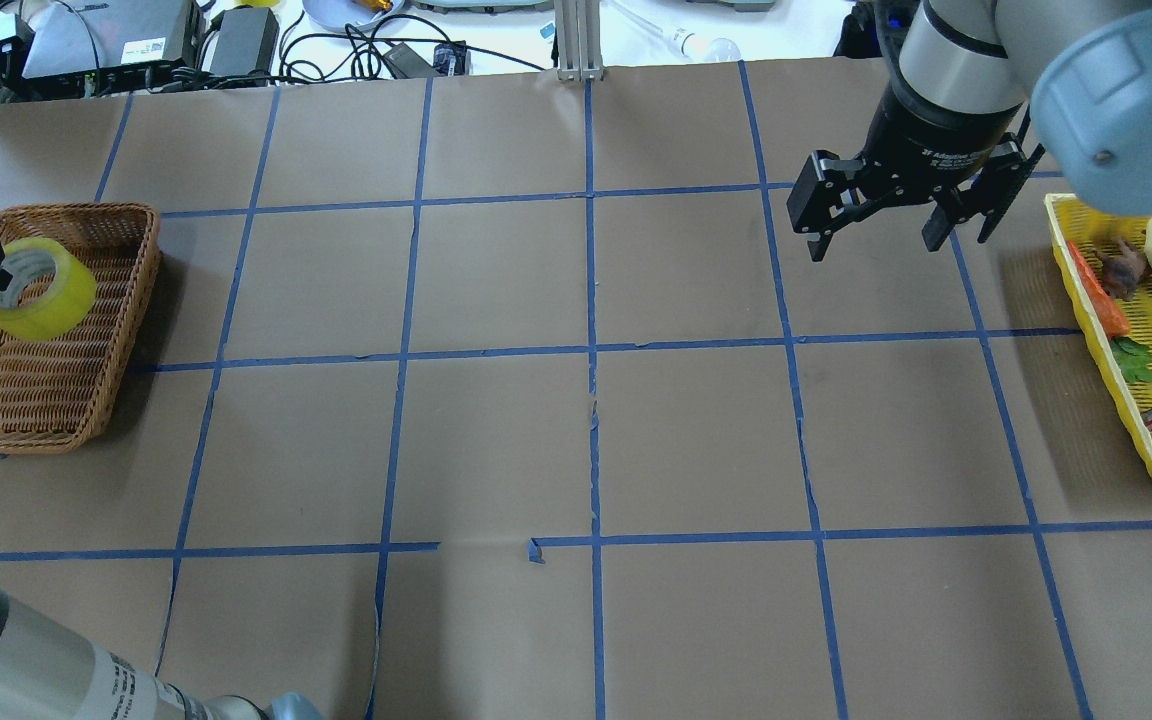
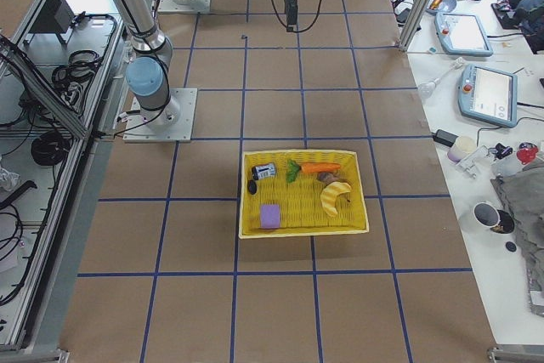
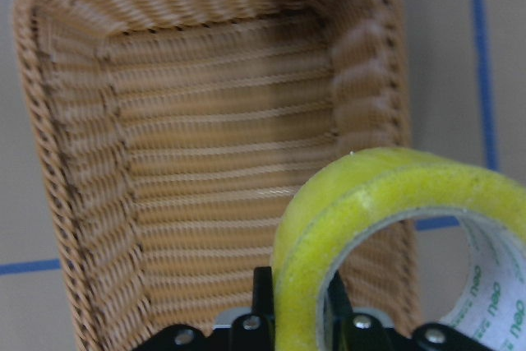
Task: Transfer tape with both arms
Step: 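Carry the tape roll with the left gripper over the wicker basket, then lower the tape into the wicker basket and open the left gripper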
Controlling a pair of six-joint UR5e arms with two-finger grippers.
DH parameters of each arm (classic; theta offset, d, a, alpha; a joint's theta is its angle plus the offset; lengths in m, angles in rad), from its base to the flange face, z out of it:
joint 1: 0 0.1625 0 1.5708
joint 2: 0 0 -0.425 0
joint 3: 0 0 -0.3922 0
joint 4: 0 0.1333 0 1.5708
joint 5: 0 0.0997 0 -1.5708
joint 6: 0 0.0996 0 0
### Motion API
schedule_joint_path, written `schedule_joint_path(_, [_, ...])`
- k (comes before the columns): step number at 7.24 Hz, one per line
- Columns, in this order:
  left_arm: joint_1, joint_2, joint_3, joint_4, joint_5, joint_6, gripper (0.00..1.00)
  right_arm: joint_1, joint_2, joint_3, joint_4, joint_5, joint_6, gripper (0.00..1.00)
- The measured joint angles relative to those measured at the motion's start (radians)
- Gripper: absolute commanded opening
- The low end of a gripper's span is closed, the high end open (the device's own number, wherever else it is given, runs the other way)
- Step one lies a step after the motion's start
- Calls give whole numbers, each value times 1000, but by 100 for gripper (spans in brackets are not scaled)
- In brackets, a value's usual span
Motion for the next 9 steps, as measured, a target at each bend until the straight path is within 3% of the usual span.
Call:
schedule_joint_path(2, [17, -73, 6, 45, -6, 38, 0, 0, -1, 3, 0, 0, 0, 100])
schedule_joint_path(3, [18, -94, 7, 64, -7, 43, 23, 1, -3, 7, 0, -1, 0, 100])
schedule_joint_path(4, [17, -104, 6, 72, -6, 42, 89, 0, -6, 11, -1, -1, 0, 100])
schedule_joint_path(6, [-10, -69, 6, 57, -10, 40, 92, 0, -15, 25, -3, -15, 0, 100])
schedule_joint_path(9, [-140, 102, 16, -72, -9, -29, 92, 0, -17, 31, -8, -23, 0, 100])
